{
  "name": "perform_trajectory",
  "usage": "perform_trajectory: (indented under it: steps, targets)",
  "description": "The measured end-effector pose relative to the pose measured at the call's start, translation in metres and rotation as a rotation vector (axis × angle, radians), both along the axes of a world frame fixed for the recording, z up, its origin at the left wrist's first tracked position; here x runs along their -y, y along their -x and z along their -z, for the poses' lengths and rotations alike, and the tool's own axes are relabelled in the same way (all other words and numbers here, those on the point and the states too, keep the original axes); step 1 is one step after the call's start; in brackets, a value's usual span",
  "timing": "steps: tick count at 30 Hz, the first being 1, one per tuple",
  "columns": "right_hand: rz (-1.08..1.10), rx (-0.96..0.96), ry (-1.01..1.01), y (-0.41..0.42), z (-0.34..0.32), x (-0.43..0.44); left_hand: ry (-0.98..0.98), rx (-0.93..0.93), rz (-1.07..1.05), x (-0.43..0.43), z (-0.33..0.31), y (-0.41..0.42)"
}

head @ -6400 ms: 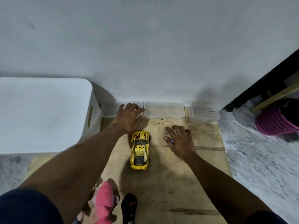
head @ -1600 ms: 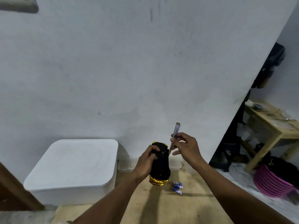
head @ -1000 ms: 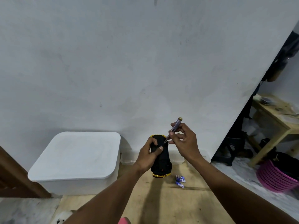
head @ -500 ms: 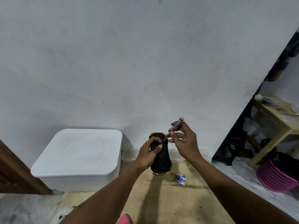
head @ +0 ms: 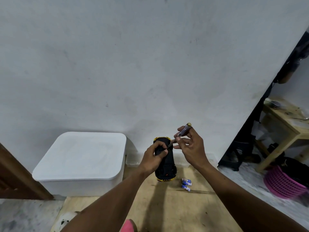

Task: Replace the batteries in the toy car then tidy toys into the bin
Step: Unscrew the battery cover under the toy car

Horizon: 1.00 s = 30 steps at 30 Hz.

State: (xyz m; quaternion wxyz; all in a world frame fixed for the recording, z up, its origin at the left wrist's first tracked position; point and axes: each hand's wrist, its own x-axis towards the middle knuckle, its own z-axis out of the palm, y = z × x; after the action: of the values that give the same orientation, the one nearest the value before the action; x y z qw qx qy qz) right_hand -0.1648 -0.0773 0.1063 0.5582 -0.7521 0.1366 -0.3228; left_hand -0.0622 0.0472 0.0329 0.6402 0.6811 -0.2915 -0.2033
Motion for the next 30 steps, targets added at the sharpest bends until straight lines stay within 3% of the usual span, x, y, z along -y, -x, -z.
perform_trajectory:
  steps: [11,19,25,30]
  targets:
    - [-0.029,0.004,0.047,0.004,0.0,-0.004,-0.004,0.02,-0.003,0.0,-0.002,0.0]
    - [-0.054,0.015,0.239,0.001,0.001,-0.007,0.008,0.01,0.007,-0.001,-0.003,-0.002]
    - [-0.047,0.142,0.428,-0.004,-0.001,-0.009,0.041,-0.013,0.003,-0.003,-0.005,-0.005]
    - [0.037,0.241,0.444,-0.009,-0.004,-0.013,0.041,-0.012,0.004,-0.007,-0.007,-0.008]
